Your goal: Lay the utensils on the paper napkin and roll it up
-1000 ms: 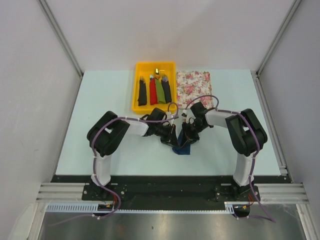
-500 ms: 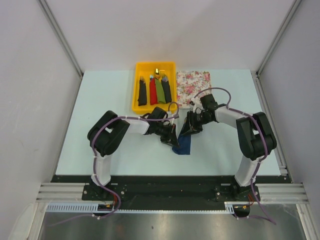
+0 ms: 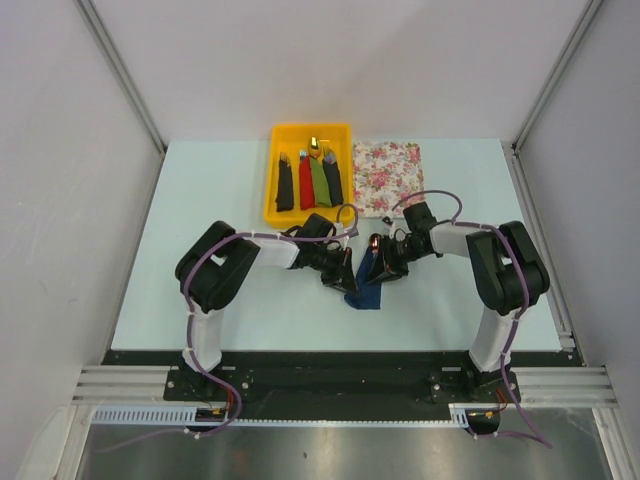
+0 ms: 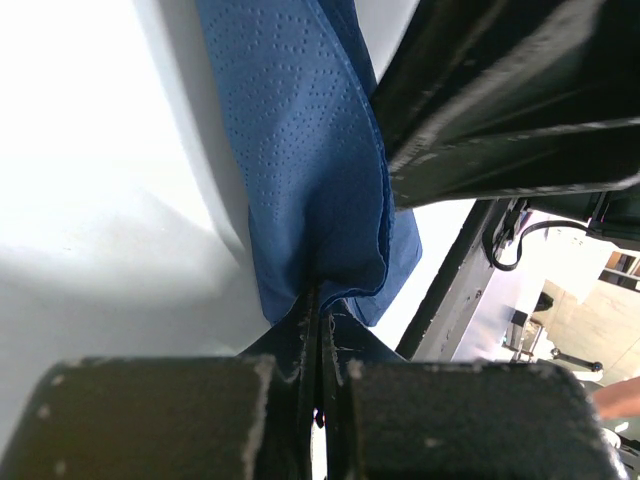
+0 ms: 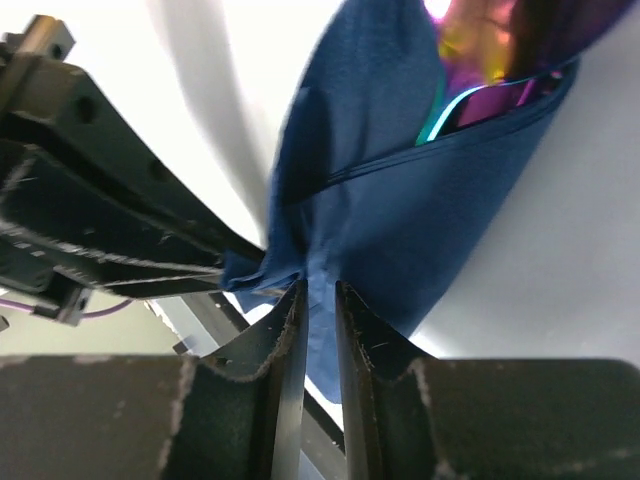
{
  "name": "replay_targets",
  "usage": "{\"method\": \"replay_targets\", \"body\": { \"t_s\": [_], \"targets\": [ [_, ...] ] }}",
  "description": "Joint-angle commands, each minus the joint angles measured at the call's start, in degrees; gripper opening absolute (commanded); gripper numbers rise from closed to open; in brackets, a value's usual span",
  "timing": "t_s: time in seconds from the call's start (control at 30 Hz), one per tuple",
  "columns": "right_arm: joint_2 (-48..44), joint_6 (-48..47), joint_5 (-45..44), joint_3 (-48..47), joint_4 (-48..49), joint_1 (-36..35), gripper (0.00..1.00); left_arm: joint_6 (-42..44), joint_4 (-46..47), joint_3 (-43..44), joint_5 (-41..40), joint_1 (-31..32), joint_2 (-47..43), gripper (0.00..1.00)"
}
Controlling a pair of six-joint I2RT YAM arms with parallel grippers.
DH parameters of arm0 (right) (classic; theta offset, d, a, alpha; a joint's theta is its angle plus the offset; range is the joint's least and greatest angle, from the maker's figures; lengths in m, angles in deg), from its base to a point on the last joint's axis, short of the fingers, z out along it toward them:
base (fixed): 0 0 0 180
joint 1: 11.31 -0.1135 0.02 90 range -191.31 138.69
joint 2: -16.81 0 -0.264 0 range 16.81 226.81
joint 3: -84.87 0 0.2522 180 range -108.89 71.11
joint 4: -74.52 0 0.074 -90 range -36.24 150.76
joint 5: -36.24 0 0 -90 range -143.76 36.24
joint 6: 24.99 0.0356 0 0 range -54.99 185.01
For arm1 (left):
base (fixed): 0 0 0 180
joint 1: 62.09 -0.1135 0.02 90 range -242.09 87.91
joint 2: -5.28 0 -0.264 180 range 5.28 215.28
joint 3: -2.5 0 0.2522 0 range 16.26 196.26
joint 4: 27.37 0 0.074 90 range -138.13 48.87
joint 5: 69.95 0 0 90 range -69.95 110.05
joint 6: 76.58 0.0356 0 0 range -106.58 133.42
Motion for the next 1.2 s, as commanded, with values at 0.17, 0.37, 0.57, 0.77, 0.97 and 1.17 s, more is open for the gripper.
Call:
{"method": "replay_targets", "body": {
  "t_s": [0.17, 0.37, 0.57, 0.77, 0.97, 1.17],
  "targets": [
    [3.4, -1.1, -3.2, 1.6, 3.9, -0.7, 0.18, 2.0, 3.9, -0.5, -5.5, 0.2, -2.0, 0.00],
    [5.3, -0.7, -4.4, 2.0, 4.4, -0.8, 0.15, -3.3, 8.9, -0.5, -0.7, 0.8, -6.8, 0.00],
    [6.2, -0.4, -4.5, 2.0, 4.9, -0.9, 0.13, -8.3, 16.3, -0.7, 4.2, 3.0, -5.7, 0.00],
    [6.0, -0.5, -4.8, 2.4, 4.7, -1.0, 0.12, -8.0, 19.1, -0.1, 4.4, 5.6, -1.6, 0.00],
    [5.6, -0.1, -4.5, 2.3, 4.8, -1.0, 0.11, -5.9, 18.9, -1.2, 1.5, 6.0, 1.9, 0.00],
    [3.9, -0.2, -3.8, 1.3, 3.4, -1.0, 0.12, -5.2, 18.2, -2.8, -1.3, 4.2, 4.4, 0.00]
  ]
}}
